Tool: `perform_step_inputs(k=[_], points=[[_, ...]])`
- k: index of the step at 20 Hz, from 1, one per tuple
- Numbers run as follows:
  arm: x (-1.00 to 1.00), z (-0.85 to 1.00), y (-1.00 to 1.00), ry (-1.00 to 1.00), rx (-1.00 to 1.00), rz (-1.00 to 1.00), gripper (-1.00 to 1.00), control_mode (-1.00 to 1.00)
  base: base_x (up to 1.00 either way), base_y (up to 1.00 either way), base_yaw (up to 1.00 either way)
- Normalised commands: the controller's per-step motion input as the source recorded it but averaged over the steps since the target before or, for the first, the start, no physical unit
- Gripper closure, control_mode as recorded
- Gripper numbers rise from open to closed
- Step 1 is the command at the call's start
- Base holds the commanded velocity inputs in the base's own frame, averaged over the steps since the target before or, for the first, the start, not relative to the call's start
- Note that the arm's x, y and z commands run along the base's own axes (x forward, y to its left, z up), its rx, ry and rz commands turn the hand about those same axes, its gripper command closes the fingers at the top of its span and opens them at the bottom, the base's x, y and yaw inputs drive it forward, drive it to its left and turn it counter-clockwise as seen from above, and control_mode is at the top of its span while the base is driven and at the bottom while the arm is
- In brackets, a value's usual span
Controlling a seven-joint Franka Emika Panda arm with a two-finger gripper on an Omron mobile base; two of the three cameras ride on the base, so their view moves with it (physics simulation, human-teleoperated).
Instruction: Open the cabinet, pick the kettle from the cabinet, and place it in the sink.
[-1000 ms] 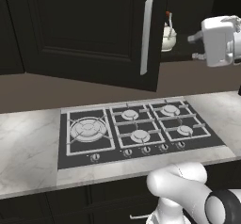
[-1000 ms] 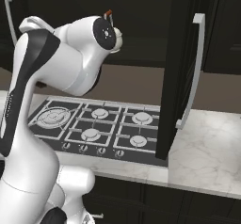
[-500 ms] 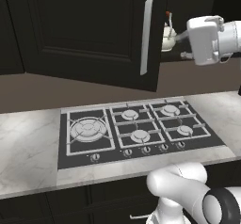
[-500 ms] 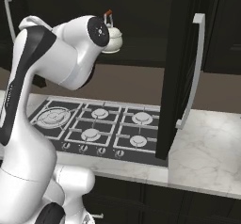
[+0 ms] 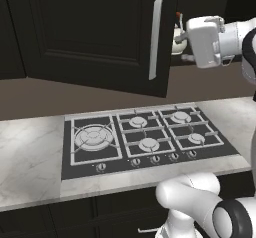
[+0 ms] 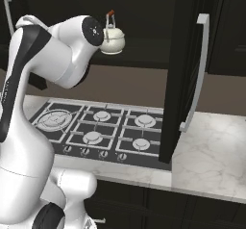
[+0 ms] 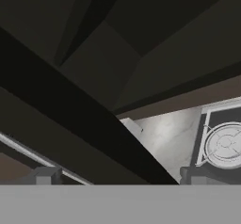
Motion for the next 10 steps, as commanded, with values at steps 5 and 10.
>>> perform_step_inputs(k=[5, 10], points=[[0.03, 0.0, 0.01, 0.03, 0.0, 0.0, -1.0, -1.0, 0.0, 0.0, 0.0], [0.0, 0.0, -0.07, 0.03, 0.01, 0.0, -1.0, -1.0, 0.0, 0.0, 0.0]])
